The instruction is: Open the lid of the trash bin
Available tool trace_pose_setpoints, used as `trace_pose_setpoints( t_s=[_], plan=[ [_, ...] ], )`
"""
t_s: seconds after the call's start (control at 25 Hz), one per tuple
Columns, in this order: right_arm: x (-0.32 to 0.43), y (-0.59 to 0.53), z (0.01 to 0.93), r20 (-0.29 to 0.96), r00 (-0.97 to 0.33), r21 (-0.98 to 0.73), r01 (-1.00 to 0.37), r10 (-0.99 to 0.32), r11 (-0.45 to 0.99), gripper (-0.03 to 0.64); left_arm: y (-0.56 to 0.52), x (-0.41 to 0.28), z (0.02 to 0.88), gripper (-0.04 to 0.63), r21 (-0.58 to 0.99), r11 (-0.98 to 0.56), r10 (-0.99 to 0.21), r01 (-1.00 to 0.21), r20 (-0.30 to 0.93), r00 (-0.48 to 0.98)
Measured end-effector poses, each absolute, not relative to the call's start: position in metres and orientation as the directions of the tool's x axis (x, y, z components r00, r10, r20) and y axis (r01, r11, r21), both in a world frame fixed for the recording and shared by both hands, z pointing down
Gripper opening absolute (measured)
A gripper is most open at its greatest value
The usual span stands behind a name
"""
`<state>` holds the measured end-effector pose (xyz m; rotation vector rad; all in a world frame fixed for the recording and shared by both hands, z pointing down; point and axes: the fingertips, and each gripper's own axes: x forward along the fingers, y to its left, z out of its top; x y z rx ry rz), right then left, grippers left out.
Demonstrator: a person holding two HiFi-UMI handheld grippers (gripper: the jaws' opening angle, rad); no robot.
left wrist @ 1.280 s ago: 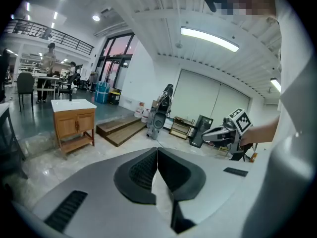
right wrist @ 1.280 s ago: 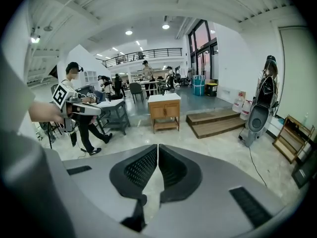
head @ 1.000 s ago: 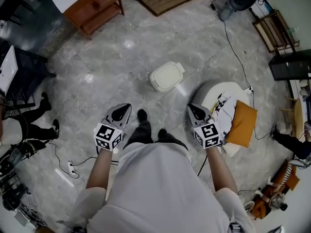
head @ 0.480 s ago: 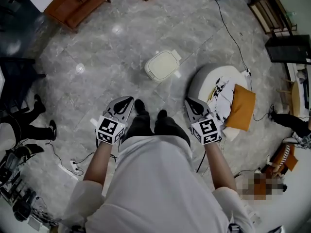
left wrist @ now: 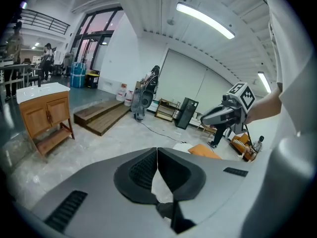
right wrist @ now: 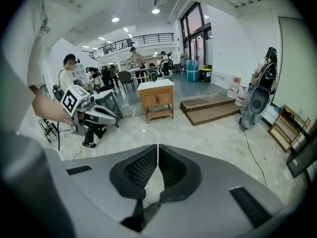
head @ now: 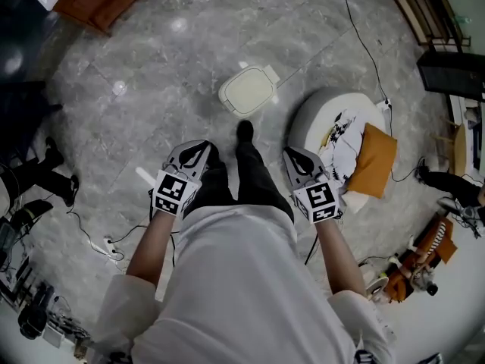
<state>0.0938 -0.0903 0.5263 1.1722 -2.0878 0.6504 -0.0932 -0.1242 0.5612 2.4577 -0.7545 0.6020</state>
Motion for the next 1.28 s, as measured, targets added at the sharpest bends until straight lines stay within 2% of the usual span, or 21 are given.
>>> trace_pose_setpoints(
  t_s=[0.52, 1.28],
  plan=[
    [0.122, -0.130, 0.592, 0.783, -0.488, -0.195, -0.781, -0.386, 0.594, 0.031, -0.154, -0.038, 0.626, 0.018, 0.331, -0.663, -0.395, -0.672, 0.608, 0.689],
    [0.135, -0.142, 0.738, 0.787, -0.579, -0.378, -0.726, -0.213, 0.575, 0.031, -0.168, -0.007, 0.794, 0.018, 0.262, -0.660, -0.322, -0.704, 0.748, 0.580]
  ],
)
